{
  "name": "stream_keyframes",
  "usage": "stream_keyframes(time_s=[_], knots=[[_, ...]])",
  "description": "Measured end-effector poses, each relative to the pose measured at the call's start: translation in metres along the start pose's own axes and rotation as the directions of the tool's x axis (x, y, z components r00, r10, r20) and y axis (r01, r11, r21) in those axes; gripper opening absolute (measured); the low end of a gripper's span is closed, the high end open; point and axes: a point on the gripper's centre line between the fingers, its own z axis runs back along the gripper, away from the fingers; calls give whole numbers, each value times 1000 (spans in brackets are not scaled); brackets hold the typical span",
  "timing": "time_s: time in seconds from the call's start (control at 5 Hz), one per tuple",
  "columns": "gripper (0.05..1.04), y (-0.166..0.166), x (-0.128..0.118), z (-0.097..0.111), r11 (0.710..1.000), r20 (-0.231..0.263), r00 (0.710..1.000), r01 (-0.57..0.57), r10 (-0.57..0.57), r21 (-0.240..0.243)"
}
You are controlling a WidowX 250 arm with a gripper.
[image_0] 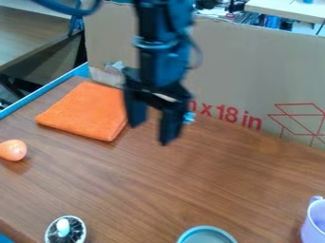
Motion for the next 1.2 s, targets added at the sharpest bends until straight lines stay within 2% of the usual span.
stream_keyframes(time_s=[0.2, 0.4, 0.6, 0.8, 1.2], knots=[[996, -40, 37, 0, 999, 31, 999, 31, -32, 13], [996, -84, 65, -7, 996, 31, 995, 93, -93, -1], [996, -120, 69, -27, 991, 1, 991, 131, -131, -3], [996, -137, 65, -30, 988, 4, 988, 154, -154, 13], [996, -141, 69, -57, 993, -14, 994, 113, -113, 37]])
